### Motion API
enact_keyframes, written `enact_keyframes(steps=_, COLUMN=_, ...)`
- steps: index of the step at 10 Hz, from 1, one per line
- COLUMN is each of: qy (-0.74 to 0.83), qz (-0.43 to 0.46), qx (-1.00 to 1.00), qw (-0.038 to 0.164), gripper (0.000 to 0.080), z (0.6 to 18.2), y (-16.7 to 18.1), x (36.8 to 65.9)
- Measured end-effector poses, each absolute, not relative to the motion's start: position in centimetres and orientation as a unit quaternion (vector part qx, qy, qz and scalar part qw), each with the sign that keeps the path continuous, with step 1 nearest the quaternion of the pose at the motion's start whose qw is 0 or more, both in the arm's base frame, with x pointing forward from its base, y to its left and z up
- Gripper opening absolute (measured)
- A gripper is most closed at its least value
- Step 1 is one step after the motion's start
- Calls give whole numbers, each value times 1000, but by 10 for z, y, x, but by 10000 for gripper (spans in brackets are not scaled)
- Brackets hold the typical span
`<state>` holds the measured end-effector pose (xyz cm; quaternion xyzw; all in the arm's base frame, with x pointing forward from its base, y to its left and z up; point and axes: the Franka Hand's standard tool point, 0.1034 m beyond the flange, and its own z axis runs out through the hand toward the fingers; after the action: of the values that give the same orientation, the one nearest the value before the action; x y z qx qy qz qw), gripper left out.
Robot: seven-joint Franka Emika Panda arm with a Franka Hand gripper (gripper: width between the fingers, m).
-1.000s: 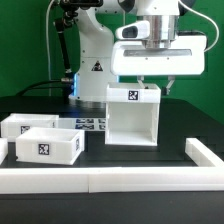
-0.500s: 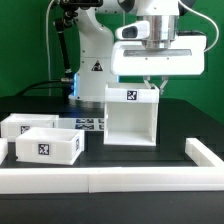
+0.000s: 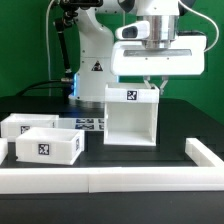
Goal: Assemble drawer
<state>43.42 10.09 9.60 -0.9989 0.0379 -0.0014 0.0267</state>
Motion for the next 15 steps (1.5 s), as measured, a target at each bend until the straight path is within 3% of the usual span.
enact_keyframes(steps=10, qy=69, qz=-74, qx=-993, qw=52, gripper=39, z=97, y=95, x=571)
enact_keyframes(steps=15, qy=113, qz=-77, qx=-989, qw=61, gripper=39, z=101, y=97, x=578)
